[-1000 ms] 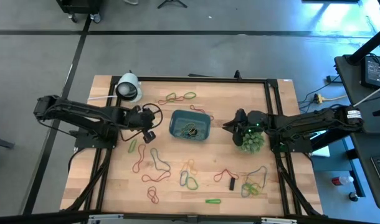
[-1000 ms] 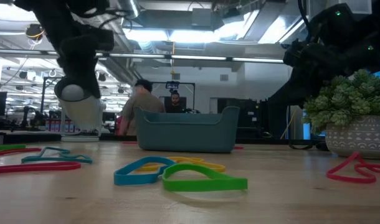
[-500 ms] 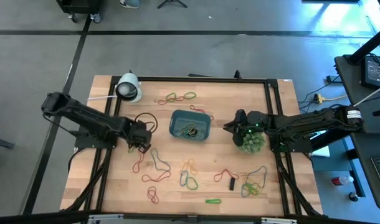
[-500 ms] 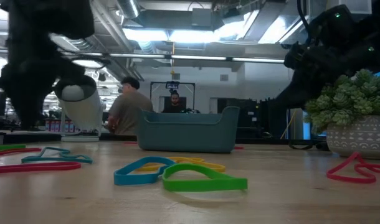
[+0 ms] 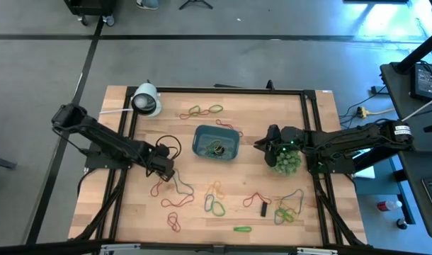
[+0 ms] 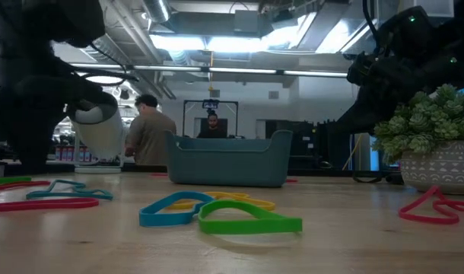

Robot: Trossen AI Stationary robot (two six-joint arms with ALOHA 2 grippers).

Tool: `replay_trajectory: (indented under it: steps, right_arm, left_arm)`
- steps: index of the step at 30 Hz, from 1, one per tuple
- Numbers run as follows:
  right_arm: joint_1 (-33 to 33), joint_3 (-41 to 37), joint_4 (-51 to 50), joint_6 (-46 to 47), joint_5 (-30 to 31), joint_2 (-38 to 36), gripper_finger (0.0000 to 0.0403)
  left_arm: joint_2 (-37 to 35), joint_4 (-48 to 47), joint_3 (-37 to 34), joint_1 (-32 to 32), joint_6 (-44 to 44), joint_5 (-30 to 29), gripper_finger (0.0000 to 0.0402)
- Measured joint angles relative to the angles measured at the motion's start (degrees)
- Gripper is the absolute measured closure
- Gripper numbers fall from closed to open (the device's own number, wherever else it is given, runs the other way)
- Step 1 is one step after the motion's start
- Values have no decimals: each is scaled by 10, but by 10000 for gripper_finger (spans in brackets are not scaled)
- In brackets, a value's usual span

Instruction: Pick and place rubber bands into bin

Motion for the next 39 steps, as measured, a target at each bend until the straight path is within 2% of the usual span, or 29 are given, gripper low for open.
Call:
replay_trajectory:
  steps: [11, 16, 19, 23, 29, 32, 39]
  right_arm:
    - [0, 0, 0, -2, 0, 0, 319]
    - [0, 0, 0, -2, 0, 0, 319]
    - [0, 0, 0, -2, 0, 0, 319]
    - [0, 0, 0, -2, 0, 0, 319]
    - [0, 0, 0, -2, 0, 0, 319]
    - [0, 0, 0, -2, 0, 0, 319]
    - [0, 0, 0, -2, 0, 0, 319]
  left_arm:
    - [83, 24, 4, 3, -5, 13, 311]
    - [92, 25, 6, 1, -11, 7, 312]
    - [97, 15, 17, -3, -12, 2, 331]
    - [99, 6, 28, -9, -7, -10, 389]
    - [99, -51, 64, -17, 15, -18, 400]
    - [90, -88, 93, -17, 36, -33, 400]
    - [63, -173, 185, -17, 100, -123, 400]
